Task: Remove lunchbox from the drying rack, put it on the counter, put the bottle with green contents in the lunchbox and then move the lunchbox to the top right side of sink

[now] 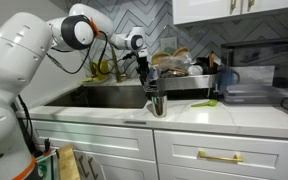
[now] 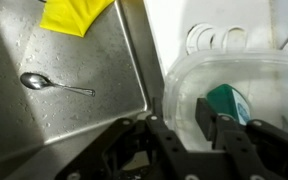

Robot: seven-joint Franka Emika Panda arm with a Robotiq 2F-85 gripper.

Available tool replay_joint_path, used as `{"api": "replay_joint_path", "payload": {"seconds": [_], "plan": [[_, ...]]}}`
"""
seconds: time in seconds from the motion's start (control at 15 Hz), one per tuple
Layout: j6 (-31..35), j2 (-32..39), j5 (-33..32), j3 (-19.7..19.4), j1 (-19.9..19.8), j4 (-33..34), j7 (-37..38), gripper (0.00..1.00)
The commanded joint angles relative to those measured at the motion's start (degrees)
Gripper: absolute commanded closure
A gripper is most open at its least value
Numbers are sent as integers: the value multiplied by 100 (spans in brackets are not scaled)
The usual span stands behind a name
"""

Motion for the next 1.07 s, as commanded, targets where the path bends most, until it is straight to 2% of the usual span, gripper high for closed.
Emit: {"api": "replay_joint_path", "payload": {"seconds": [0.0, 0.2, 0.27, 0.67, 1.0], "plan": [[-112, -168, -159, -69, 110, 31, 92, 27], [-164, -382, -142, 12, 116, -29, -122, 2], [-253, -510, -167, 45, 122, -82, -290, 0], [-1205, -1384, -676, 67, 158, -389, -1831, 0], [-1537, -2009, -960, 75, 127, -815, -3226, 0]]}}
